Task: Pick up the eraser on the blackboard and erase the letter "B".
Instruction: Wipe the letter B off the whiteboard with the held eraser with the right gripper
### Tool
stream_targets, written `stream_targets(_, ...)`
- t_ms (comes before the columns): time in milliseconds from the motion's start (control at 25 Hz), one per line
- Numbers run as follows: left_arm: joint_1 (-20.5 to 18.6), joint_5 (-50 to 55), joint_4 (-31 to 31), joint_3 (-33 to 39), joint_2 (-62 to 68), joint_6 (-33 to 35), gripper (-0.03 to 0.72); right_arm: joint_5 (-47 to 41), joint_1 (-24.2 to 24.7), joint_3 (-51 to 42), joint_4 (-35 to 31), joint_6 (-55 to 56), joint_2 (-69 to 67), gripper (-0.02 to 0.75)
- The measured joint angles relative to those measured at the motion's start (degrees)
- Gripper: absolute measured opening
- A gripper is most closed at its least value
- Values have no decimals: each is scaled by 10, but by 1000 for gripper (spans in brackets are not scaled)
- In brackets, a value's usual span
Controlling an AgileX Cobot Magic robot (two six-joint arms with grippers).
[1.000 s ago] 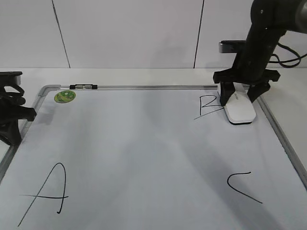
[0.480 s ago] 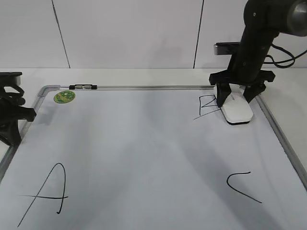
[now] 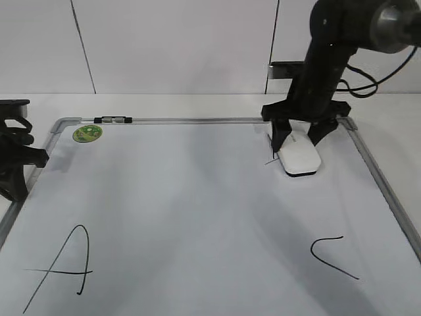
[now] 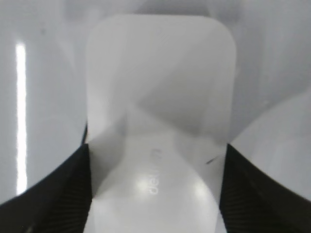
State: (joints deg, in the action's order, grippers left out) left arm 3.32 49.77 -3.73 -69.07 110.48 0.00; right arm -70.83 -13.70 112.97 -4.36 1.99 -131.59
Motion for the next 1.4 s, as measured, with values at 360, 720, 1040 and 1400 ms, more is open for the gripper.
stream_targets(360,0,2,0,0,0,0,16,2,-82,0,-18,0,-1,532)
stream_targets(720,-1,4,0,0,0,0,16,3,-73,0,-17,1,-2,532)
stream_targets(1040,-1,3,-1,0,0,0,16,3,22,0,-15,9,-2,532)
stream_targets(1400,-1,3,-1,0,0,0,16,3,75,2,-4,20,-2,531)
